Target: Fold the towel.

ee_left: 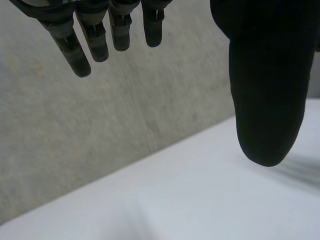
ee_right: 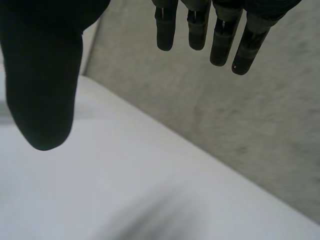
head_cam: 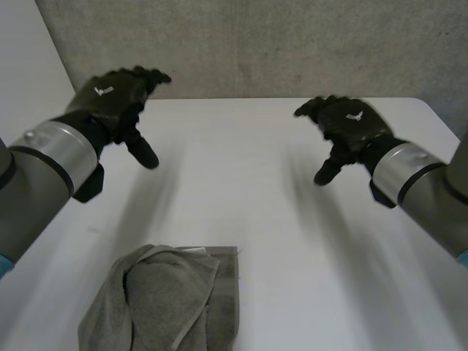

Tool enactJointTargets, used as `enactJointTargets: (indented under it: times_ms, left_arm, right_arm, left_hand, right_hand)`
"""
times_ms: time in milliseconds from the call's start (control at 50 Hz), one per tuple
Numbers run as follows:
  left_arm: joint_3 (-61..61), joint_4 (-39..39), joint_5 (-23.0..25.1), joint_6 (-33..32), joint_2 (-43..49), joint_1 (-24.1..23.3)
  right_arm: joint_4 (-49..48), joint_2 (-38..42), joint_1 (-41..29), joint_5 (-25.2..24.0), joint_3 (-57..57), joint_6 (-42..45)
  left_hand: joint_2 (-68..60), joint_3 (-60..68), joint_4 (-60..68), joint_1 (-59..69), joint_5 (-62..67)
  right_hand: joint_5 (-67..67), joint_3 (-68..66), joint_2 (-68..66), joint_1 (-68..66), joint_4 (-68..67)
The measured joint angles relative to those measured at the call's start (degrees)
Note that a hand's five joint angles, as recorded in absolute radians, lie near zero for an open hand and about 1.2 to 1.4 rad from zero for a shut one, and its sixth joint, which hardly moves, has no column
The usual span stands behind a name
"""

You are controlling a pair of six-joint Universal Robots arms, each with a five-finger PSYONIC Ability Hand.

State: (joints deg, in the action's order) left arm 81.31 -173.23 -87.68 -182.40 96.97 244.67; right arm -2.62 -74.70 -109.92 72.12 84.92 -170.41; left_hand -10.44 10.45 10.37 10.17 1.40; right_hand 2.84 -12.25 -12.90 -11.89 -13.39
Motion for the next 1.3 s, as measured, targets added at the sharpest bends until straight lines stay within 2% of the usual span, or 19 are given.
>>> enactJointTargets:
  times_ms: [200,460,500,520,540,580,740,900,1020,1180,1300]
  left_arm:
    - [6.14,2.8,-0.06,-4.58,2.77,-4.66]
    - [16.23,1.64,-0.63,-14.77,9.92,-7.36]
    - [16.74,1.44,-0.68,-15.87,10.54,-7.38]
    - [16.94,1.27,-0.71,-16.38,10.8,-7.37]
    - [17.16,1.03,-0.76,-16.89,10.99,-7.35]
    - [17.39,0.69,-0.88,-17.39,11.03,-7.28]
    - [17.03,0.52,-1.23,-17.66,9.52,-6.92]
    - [15.06,0.22,-1.09,-17.45,2.78,-6.68]
    - [11.75,-0.1,-0.9,-16.65,-7.19,-6.79]
    - [10.78,-0.06,-0.99,-16.38,-13.32,-7.33]
    - [11.14,-0.02,-1.01,-16.18,-16.27,-7.53]
  right_arm:
    - [2.54,5.16,-4.23,-2.32,0.05,2.11]
    - [2.49,7.61,-5.5,-1.66,1.43,9.87]
    - [2.46,7.62,-5.46,-1.66,1.6,10.06]
    - [2.45,7.64,-5.44,-1.66,1.69,10.11]
    - [2.43,7.69,-5.42,-1.67,1.78,10.13]
    - [2.37,7.78,-5.4,-1.71,1.84,10.11]
    - [2.26,8.78,-5.41,-1.8,1.4,9.85]
    - [2.46,10.58,-5.78,-2.1,-0.12,8.38]
    - [2.64,14.26,-9.61,-4.6,-2.97,-0.41]
    - [2.35,20.51,-15.88,-10.62,-8.23,-11.47]
    - [2.22,26.96,-20.29,-12.41,-13.53,-17.25]
  left_hand:
    - [-1.52,1.52,1.63,1.87,0.22]
    - [-17.89,17.65,17.78,18.21,16.68]
    - [-29.17,28.41,28.5,30.23,27.56]
    - [-29.17,28.41,28.5,30.23,27.56]
    - [-41.35,41.25,41.28,42.85,40.38]
    - [-53.15,52.18,52.57,52.24,51.14]
    - [-58.52,58.22,58.77,55.47,55.68]
    - [-58.89,58.76,59.23,55.52,55.95]
    - [-59.18,59.15,59.27,55.53,56.28]
    - [-59.22,59.18,59.29,55.53,56.29]
    - [-59.22,59.18,59.29,55.53,56.29]
  right_hand:
    - [-0.05,0.0,0.0,0.0,0.0]
    - [-0.06,0.0,0.0,0.0,0.0]
    - [-0.06,0.0,0.0,0.0,0.0]
    - [-0.07,0.0,0.0,0.0,0.0]
    - [-0.07,0.0,0.0,0.0,0.0]
    - [-0.07,0.0,0.0,0.0,0.0]
    - [-0.07,0.0,0.0,0.0,0.0]
    - [-0.07,0.0,0.0,0.0,0.0]
    - [-0.07,0.0,0.0,0.0,0.0]
    - [-0.07,0.0,0.0,0.0,0.0]
    - [0.21,-0.26,-0.15,0.0,-0.14]
